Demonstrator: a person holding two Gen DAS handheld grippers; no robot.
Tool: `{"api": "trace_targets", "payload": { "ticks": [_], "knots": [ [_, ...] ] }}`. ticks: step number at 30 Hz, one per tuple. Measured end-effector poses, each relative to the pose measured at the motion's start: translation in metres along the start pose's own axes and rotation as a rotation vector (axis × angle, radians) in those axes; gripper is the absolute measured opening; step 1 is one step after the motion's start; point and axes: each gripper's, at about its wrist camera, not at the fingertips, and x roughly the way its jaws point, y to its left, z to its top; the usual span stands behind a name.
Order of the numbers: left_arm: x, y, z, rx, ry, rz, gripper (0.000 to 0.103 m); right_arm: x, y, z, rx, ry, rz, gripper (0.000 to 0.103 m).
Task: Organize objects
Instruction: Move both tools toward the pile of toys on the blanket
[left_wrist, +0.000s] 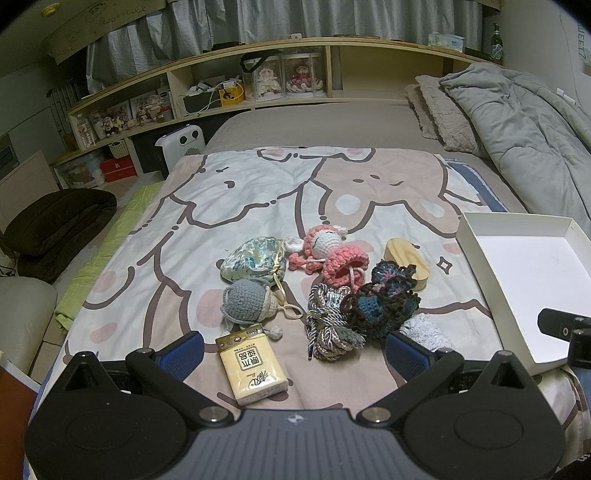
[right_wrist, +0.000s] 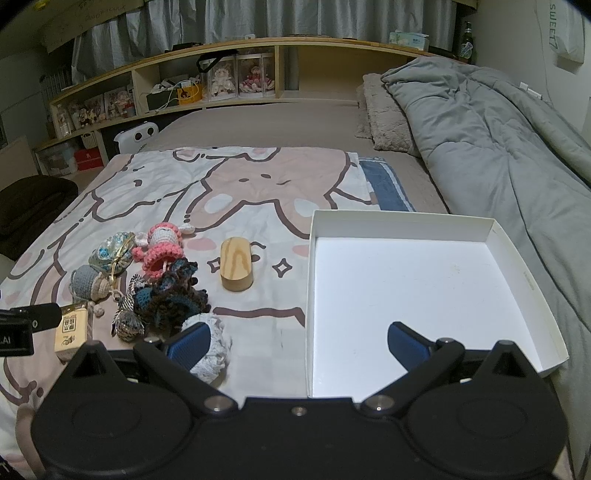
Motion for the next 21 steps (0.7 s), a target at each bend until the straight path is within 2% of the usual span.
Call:
{"api": "trace_targets", "payload": {
  "ticks": [21],
  "knots": [
    [0.0003, 0.0001, 0.0001, 0.001, 0.001, 0.000, 0.103, 0.0017, 0.0012, -0.0012, -0.006, 0.004, -0.002, 0.103]
  ]
}}
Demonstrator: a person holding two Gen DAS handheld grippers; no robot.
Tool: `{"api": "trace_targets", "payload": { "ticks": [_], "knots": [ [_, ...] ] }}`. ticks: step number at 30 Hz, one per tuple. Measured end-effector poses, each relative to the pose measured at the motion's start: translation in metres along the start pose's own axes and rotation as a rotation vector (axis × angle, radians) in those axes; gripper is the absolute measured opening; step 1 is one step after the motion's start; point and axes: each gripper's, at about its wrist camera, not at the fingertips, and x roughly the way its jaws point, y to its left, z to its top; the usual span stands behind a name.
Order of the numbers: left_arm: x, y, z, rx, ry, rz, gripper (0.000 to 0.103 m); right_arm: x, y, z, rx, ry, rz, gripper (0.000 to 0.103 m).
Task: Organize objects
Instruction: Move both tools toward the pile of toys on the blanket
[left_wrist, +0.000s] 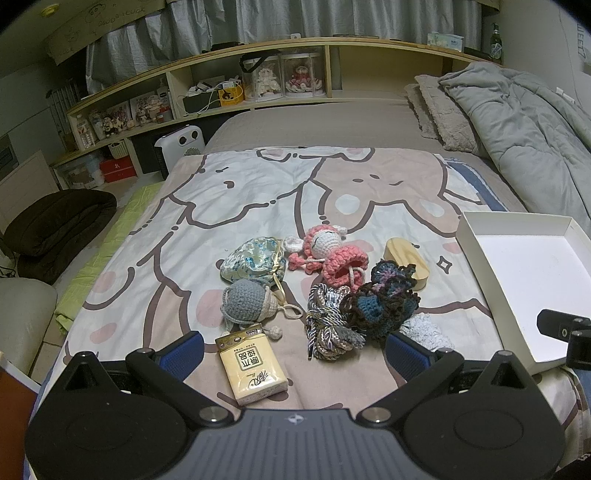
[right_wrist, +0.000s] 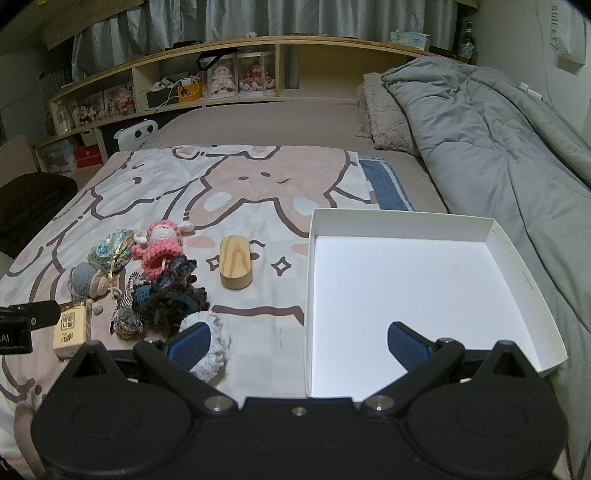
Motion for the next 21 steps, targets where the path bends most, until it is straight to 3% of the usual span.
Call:
{"api": "trace_targets", "payload": {
  "ticks": [12, 21],
  "knots": [
    [-0.001, -0.003, 0.007, -0.020, -0.031, 0.013, 0.103, -0.005, -0.004, 0.008, 0.038, -0.048, 0.012, 0.103],
    [0.006, 0.015, 0.025, -0.036, -0.093, 0.096, 0.103, -0.005, -0.003, 0.034, 0.081, -0.119, 0.093, 0.103]
  ]
}}
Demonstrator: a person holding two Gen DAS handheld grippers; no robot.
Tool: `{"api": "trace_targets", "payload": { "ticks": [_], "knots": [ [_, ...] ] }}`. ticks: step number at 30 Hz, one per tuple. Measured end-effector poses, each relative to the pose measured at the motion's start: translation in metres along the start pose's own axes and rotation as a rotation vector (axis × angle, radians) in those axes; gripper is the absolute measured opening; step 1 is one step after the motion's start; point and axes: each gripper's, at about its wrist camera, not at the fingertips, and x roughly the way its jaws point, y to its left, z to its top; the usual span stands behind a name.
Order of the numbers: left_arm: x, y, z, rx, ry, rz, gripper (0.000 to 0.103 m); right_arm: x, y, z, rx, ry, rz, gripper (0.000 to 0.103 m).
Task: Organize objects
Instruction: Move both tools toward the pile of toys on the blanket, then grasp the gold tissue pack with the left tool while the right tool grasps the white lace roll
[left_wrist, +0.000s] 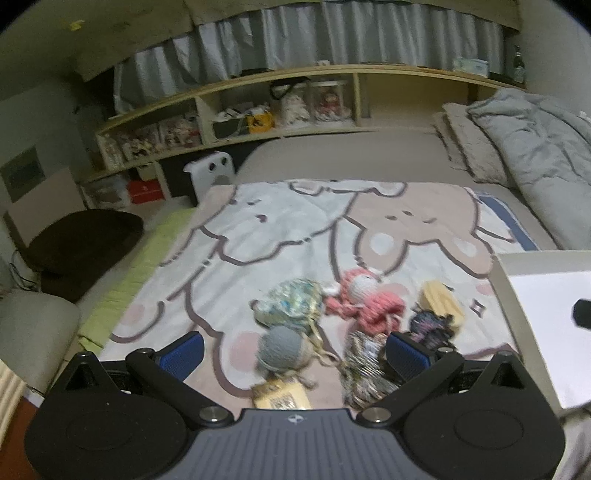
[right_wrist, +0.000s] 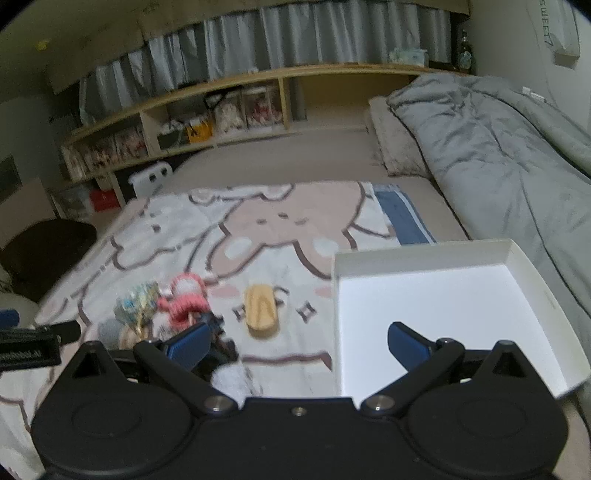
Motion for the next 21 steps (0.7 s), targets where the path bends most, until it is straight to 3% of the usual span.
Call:
{"api": "trace_targets", "payload": {
  "ticks": [9, 14, 21],
  "knots": [
    [0.030, 0.030, 0.012, -0.063, 0.017, 0.106, 0.103, 0.030, 0.004, 0.026, 0.029, -0.017, -0.011, 0.103],
    [0.055, 0.042, 0.011, -0.136, 0.112, 0.135, 0.103, 0.048, 0.008, 0.032, 0.038, -0.010, 0.021, 0.103],
    [0.085, 0.033, -0.004, -0.146, 0.250, 0.118, 0.103, 0.077, 0.021, 0.023, -0.008, 0.033, 0.070, 0.103]
  ]
}}
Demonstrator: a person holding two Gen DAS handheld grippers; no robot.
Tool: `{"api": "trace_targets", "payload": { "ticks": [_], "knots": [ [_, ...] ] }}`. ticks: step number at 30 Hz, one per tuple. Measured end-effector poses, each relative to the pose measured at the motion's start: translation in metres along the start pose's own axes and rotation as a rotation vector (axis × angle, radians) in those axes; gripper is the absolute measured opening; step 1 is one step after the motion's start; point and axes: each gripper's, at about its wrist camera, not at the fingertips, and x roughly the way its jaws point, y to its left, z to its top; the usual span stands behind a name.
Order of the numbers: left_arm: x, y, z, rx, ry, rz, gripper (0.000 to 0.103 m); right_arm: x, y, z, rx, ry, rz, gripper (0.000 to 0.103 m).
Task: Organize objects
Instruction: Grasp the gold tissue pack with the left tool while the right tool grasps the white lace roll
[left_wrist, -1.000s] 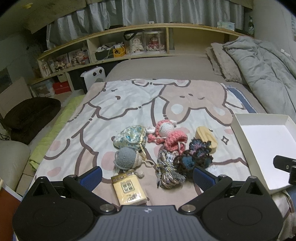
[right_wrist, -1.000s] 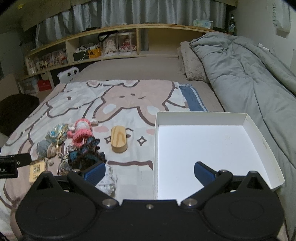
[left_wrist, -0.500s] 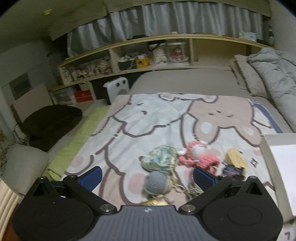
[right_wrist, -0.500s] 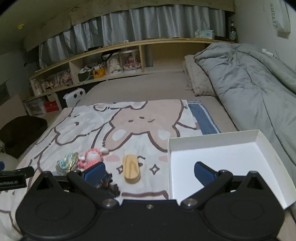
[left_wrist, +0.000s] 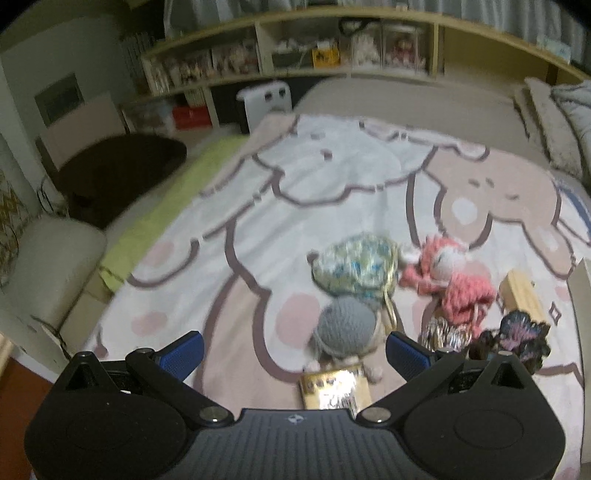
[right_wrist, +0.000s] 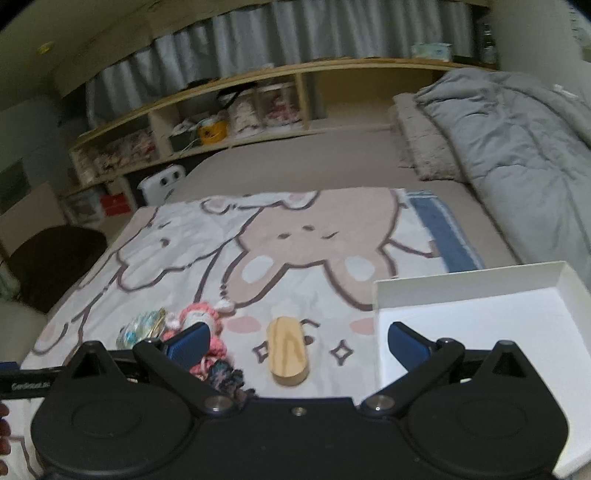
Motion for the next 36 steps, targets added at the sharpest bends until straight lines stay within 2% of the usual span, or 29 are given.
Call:
{"api": "trace_targets", "payload": {
  "ticks": [9, 15, 23, 24, 25, 27, 29, 31, 33, 36],
  "knots": [
    [0.042, -0.007, -0.018, -0.050, 0.191, -0.023, 0.103, 0.030, 0.000, -0.032, 0.010, 0.145, 0.063, 0.103],
    [0.062, -0.008, -0.027, -0.059, 0.270, -0.010, 0.103, 0.041, -0.001, -0.047, 0.017, 0.203, 0.068, 0.103],
    [0.078, -0.002, -0.036, -0.110, 0.342, -0.004, 0.103, 0.048, 0.000, -0.057, 0.021, 0.273, 0.141, 0.102],
    [0.078, -0.002, -0.037, -0.112, 0.341, -0.003, 0.103, 0.049, 0.001, -0.058, 0.013, 0.285, 0.134, 0.096],
    [0.078, -0.002, -0.038, -0.109, 0.346, -0.001, 0.103, 0.051, 0.002, -0.059, 0.004, 0.298, 0.131, 0.085],
    [0.080, 0.000, -0.040, -0.122, 0.372, 0.000, 0.103, 0.056, 0.004, -0.061, -0.011, 0.332, 0.131, 0.074],
    [0.080, 0.004, -0.043, -0.165, 0.374, -0.012, 0.103, 0.060, 0.005, -0.064, -0.015, 0.361, 0.135, 0.067],
    [0.079, 0.005, -0.044, -0.162, 0.370, -0.017, 0.103, 0.064, 0.005, -0.067, -0.012, 0.390, 0.156, 0.061],
    [0.077, 0.005, -0.043, -0.159, 0.370, -0.026, 0.103, 0.070, 0.006, -0.069, 0.007, 0.415, 0.180, 0.051],
    [0.074, 0.011, -0.040, -0.188, 0.372, -0.059, 0.102, 0.074, 0.010, -0.074, -0.016, 0.430, 0.174, 0.046]
  ]
}}
